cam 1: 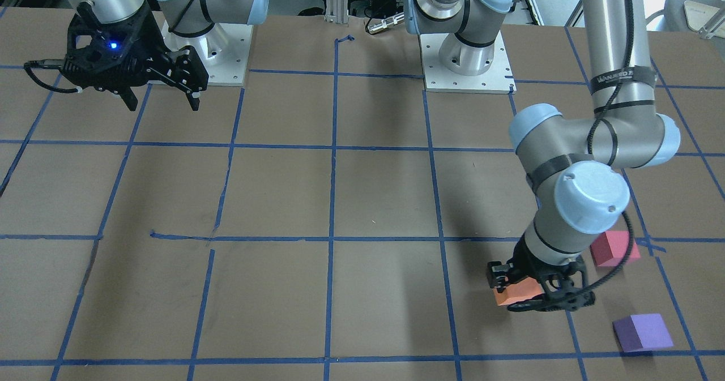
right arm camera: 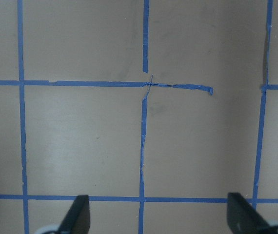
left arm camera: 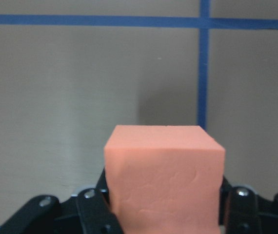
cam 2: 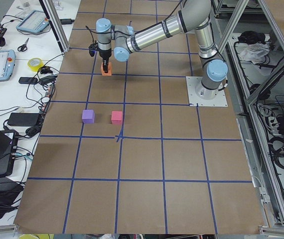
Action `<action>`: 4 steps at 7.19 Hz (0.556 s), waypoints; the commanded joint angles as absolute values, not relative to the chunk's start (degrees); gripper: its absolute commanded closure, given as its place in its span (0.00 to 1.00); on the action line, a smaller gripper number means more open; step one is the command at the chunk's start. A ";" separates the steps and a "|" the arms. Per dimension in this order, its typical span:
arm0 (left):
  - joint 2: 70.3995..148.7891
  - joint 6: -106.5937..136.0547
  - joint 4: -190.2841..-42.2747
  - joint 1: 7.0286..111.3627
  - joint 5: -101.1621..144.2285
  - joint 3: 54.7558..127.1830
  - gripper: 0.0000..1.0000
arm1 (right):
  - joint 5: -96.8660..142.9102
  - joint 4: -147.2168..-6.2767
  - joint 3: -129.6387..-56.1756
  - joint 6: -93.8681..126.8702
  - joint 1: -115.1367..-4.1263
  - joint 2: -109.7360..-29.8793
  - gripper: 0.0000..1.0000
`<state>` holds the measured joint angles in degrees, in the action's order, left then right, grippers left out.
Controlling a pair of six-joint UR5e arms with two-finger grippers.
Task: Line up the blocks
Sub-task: 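Carry the orange cube with the left gripper toward the purple and pink cubes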
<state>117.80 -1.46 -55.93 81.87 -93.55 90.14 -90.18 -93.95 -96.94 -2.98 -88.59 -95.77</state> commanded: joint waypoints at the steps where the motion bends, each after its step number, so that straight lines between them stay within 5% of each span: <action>1: 118.64 -9.37 -56.77 72.73 -94.21 89.31 1.00 | -91.05 -93.96 -96.94 -3.08 -88.59 -95.80 0.00; 4: 120.33 -20.64 -63.93 66.56 -95.54 83.95 1.00 | -91.05 -93.96 -96.94 -3.08 -88.59 -95.80 0.00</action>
<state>120.42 -16.59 -59.59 69.51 -95.15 85.62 -91.04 -93.96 -96.94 -3.03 -88.59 -95.74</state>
